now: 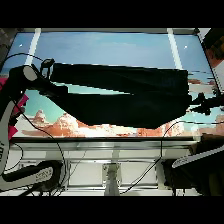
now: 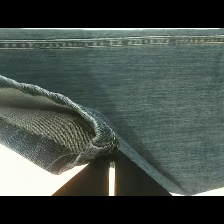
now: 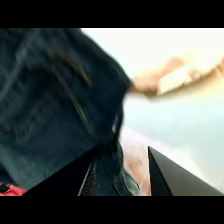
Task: Fold the clothes and pants, and hang the long-sleeved shirts on hangers.
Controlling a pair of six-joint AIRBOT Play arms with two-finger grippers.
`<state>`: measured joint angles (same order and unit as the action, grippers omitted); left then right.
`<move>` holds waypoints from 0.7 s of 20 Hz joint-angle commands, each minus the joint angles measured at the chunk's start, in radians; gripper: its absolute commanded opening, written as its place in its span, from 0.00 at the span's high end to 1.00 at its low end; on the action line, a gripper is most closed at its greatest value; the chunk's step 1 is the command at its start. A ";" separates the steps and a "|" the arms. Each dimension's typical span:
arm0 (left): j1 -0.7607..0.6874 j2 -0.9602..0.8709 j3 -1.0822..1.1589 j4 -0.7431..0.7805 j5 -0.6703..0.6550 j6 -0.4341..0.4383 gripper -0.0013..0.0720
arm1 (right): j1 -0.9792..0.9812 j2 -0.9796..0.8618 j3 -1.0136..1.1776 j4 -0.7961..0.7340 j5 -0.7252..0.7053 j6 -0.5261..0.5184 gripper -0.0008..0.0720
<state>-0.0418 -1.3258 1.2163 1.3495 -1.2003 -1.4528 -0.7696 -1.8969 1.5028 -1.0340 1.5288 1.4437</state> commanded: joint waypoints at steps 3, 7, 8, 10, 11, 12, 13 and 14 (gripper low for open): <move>-0.040 -0.018 0.000 0.000 0.001 -0.011 0.97 | 0.047 -0.020 0.000 0.037 -0.063 -0.034 0.55; -0.051 -0.055 0.000 0.003 0.002 -0.013 0.97 | 0.094 -0.015 0.002 0.072 -0.045 -0.032 0.93; -0.051 -0.066 0.000 0.003 0.003 -0.019 0.97 | 0.100 -0.011 0.011 0.080 -0.031 -0.030 0.93; -0.051 -0.091 0.000 0.004 0.012 -0.019 0.97 | 0.111 0.018 0.036 0.070 -0.017 0.011 0.94; -0.051 -0.106 0.000 0.004 0.016 -0.019 0.97 | 0.117 0.043 0.052 0.064 -0.018 0.043 0.94; -0.051 -0.121 0.000 0.004 0.021 -0.019 0.97 | 0.129 0.072 0.076 0.064 -0.012 0.069 0.94; -0.051 -0.137 0.000 0.004 0.028 -0.018 0.97 | 0.144 0.099 0.108 0.061 -0.002 0.089 0.94; -0.051 -0.150 0.000 0.003 0.034 -0.018 0.97 | 0.166 0.124 0.148 0.059 0.008 0.113 0.94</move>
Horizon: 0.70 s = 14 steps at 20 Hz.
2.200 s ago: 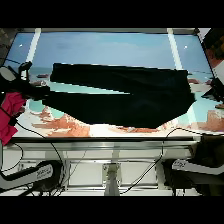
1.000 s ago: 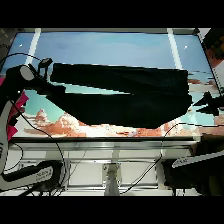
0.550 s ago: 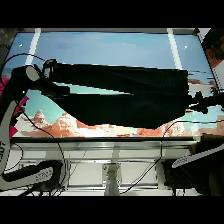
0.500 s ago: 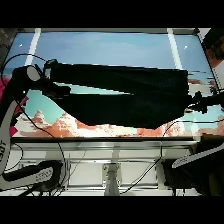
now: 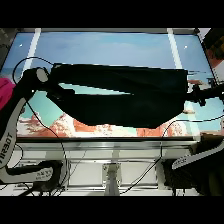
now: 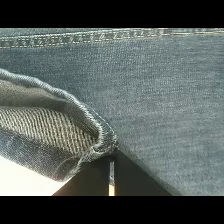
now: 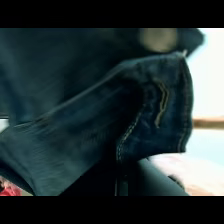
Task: Fold the clothes and pants, and hang the long-sleeved shirts on hangers.
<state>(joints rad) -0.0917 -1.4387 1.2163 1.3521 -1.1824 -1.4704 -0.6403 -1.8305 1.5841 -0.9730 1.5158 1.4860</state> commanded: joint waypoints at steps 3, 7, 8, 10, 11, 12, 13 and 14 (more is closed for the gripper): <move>-0.001 -0.064 0.000 0.001 0.027 0.000 0.97 | 0.165 0.091 0.192 -0.002 0.040 0.124 0.94; -0.001 -0.072 0.000 0.001 0.035 0.005 0.97 | 0.433 0.067 0.248 -0.064 -0.051 0.189 0.94; -0.001 -0.072 0.000 0.001 0.036 0.005 0.97 | 0.493 0.044 0.248 -0.076 -0.070 0.209 0.94; -0.001 -0.072 0.000 0.001 0.035 0.005 0.97 | 0.606 -0.026 0.248 -0.077 -0.085 0.233 0.94; -0.001 -0.072 0.000 0.001 0.035 0.005 0.97 | 0.661 -0.063 0.248 -0.077 -0.097 0.234 0.93; -0.001 -0.072 0.000 0.001 0.035 0.005 0.97 | 0.707 -0.093 0.248 -0.077 -0.120 0.233 0.93; -0.001 -0.072 0.000 0.001 0.035 0.012 0.97 | 0.749 -0.113 0.248 -0.077 -0.153 0.233 0.92; -0.001 -0.072 0.000 0.001 0.035 0.012 0.97 | 0.779 -0.120 0.248 -0.077 -0.181 0.233 0.89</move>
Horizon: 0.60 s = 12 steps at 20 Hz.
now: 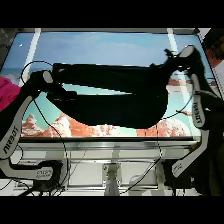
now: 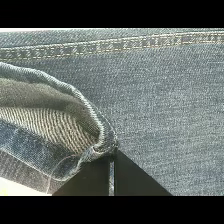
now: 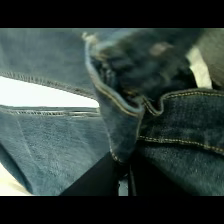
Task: Fold the clothes and pants, and hang the long-sleeved shirts on hangers.
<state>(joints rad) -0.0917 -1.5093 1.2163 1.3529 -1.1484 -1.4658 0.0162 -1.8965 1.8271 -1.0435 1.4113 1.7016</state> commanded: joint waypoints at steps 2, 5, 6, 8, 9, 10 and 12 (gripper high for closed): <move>0.000 -0.001 0.000 0.000 0.002 0.007 0.97 | 0.159 -0.054 0.023 -0.012 -0.099 0.006 0.71; 0.000 -0.001 0.000 0.000 0.002 0.007 0.97 | 0.141 -0.053 0.125 -0.051 -0.036 0.007 0.69; 0.000 -0.001 0.000 0.000 0.002 0.007 0.97 | 0.124 -0.053 0.171 -0.075 -0.003 0.007 0.69; 0.000 -0.001 0.000 0.000 0.002 0.007 0.97 | 0.077 -0.050 0.253 -0.143 0.063 0.007 0.67; 0.000 -0.001 0.000 0.000 0.002 0.007 0.97 | 0.044 -0.042 0.264 -0.178 0.079 0.007 0.67; 0.000 -0.001 0.000 0.001 0.002 0.008 0.97 | 0.010 -0.035 0.262 -0.215 0.089 0.007 0.67; 0.000 -0.001 0.000 0.000 0.001 0.007 0.97 | -0.069 -0.035 0.259 -0.293 0.089 0.007 0.68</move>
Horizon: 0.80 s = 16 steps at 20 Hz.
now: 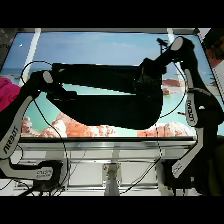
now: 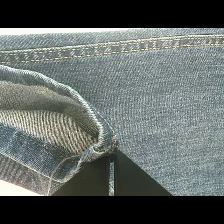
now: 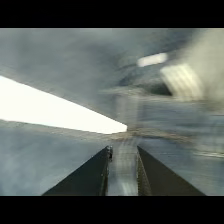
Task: Fold the clothes and pants, and hang the long-sleeved shirts on hangers.
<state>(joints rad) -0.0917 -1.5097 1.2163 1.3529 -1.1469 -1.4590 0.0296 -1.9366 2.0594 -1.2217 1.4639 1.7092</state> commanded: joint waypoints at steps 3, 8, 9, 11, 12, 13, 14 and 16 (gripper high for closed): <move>0.000 -0.001 0.000 -0.001 0.000 0.000 0.97 | -0.186 0.003 -0.024 -0.110 0.040 0.000 0.48; -0.005 -0.001 0.000 -0.002 -0.001 0.000 0.97 | -0.275 -0.049 -0.064 0.101 0.030 0.006 0.26; -0.008 -0.001 0.000 -0.001 -0.001 0.000 0.97 | -0.275 -0.058 -0.063 0.114 0.016 0.006 0.21; -0.014 -0.001 0.000 -0.002 -0.001 0.000 0.97 | -0.261 -0.076 -0.064 0.099 -0.012 0.016 0.05; -0.016 -0.001 0.000 -0.002 -0.001 0.000 0.97 | -0.251 -0.084 -0.064 0.099 -0.020 0.043 0.05; -0.019 -0.001 0.000 0.000 -0.001 0.000 0.97 | -0.237 -0.091 -0.064 0.100 -0.022 0.055 0.05; -0.021 -0.001 0.000 -0.003 -0.001 0.000 0.97 | -0.219 -0.098 -0.064 0.096 -0.025 0.055 0.05; -0.021 -0.001 0.000 -0.004 -0.001 0.000 0.97 | -0.185 -0.107 -0.064 0.084 -0.048 0.054 0.05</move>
<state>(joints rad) -0.1097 -1.5097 1.2163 1.3518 -1.1477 -1.4590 -0.1886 -2.0266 1.9965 -1.1374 1.4452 1.7481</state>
